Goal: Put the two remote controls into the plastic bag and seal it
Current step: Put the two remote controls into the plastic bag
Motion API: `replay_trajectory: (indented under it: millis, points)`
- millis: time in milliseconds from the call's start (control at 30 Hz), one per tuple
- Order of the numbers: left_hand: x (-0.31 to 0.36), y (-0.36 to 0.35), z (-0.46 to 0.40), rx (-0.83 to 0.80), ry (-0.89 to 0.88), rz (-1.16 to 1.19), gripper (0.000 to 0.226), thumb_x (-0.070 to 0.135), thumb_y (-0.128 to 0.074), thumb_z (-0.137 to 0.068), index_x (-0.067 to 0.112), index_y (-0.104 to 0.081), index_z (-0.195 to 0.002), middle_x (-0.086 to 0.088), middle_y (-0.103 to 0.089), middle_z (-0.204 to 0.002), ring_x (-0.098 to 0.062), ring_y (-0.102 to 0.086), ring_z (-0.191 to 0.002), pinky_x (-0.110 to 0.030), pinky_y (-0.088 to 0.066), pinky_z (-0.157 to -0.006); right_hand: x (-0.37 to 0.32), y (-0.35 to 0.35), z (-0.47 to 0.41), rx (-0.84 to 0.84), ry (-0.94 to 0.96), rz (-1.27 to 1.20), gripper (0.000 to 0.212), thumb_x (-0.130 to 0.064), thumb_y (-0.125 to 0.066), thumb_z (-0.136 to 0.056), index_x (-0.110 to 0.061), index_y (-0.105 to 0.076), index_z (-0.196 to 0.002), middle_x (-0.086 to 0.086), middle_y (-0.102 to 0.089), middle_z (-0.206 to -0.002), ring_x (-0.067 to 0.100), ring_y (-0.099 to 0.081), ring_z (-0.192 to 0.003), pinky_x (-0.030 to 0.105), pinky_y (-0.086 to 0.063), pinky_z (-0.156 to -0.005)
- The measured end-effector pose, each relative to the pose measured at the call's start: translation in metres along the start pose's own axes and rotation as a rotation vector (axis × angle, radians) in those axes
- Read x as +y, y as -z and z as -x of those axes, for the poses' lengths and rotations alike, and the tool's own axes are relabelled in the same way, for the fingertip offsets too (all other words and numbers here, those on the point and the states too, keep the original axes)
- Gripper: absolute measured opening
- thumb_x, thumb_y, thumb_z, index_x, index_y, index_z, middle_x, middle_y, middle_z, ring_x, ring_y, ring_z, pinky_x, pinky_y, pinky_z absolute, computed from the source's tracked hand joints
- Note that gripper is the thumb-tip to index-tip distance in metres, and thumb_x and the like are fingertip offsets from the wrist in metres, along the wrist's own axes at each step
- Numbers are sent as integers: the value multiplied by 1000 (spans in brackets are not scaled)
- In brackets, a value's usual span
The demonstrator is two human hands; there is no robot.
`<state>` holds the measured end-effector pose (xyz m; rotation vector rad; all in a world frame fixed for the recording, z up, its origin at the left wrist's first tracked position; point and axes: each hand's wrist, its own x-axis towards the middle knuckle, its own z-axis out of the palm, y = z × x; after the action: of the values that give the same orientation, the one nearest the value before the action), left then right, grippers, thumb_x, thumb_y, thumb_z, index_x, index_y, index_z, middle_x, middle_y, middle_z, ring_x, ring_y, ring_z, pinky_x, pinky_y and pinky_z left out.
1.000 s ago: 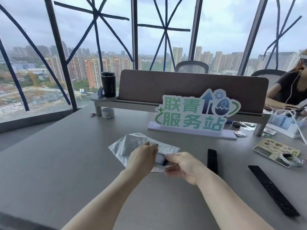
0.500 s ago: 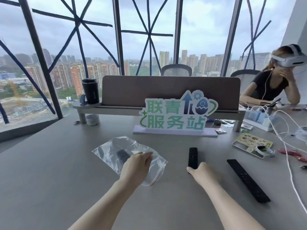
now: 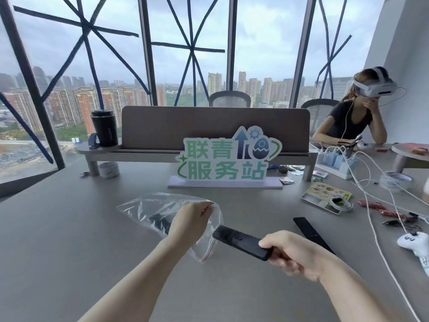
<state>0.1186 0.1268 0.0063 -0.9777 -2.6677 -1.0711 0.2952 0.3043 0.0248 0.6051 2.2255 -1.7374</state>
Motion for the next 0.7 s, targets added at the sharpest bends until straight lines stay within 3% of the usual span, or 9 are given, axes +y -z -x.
replay_trajectory:
  millis: [167, 233, 300, 400, 500, 600, 700]
  points:
    - [19, -5, 7, -1, -31, 32, 30, 29, -45, -94, 22, -67, -114, -4, -73, -110, -24, -65, -99, -33, -51, -83, -6, -58, -48, 54, 10, 3, 33, -39, -50, -96, -15, -59, -74, -2, -53, -52, 10, -29, -33, 23, -21, -38]
    - [20, -6, 9, -12, -16, 30, 31, 31, -45, -94, 25, -66, -116, -6, -73, -110, -26, -67, -95, -33, -52, -80, 1, -65, -58, 172, 27, 73, 37, -44, -47, -97, -15, -63, -80, -2, -59, -55, 10, -33, -32, 21, -26, -38]
    - [17, -9, 10, -11, -7, 32, 31, 32, -46, -94, 26, -65, -118, -4, -71, -117, -25, -65, -104, -32, -50, -85, 15, -51, -58, 387, 65, 126, 38, -38, -48, -96, -14, -64, -70, -2, -57, -49, 8, -40, -32, 21, -32, -44]
    - [11, -15, 12, -5, -23, 21, 30, 32, -48, -94, 25, -66, -116, -2, -71, -118, -24, -63, -108, -33, -50, -88, 45, -4, -48, 753, 76, 277, 30, -28, -50, -90, -7, -61, -70, 4, -60, -58, 19, -56, -53, 28, -36, -54]
    - [7, -24, 15, -10, -22, -26, 29, 34, -49, -93, 28, -67, -115, -1, -73, -113, -24, -66, -102, -34, -53, -85, 69, 41, -32, 991, -112, 512, 26, -33, -47, -92, -14, -63, -98, 10, -62, -104, 34, -65, -91, 36, -47, -73]
    - [3, -28, 20, -21, -4, -96, 28, 36, -49, -92, 33, -66, -114, -2, -75, -105, -26, -67, -97, -36, -54, -81, 86, 64, -20, 994, -337, 633, 46, -48, -45, -93, -12, -60, -117, 12, -51, -122, 35, -62, -105, 41, -48, -86]
    - [-3, -29, 25, -13, 12, -137, 28, 36, -50, -90, 37, -67, -112, -1, -75, -106, -27, -66, -100, -34, -53, -81, 94, 70, -17, 956, -398, 679, 45, -49, -51, -91, -12, -63, -114, 11, -62, -117, 33, -63, -106, 38, -48, -84]
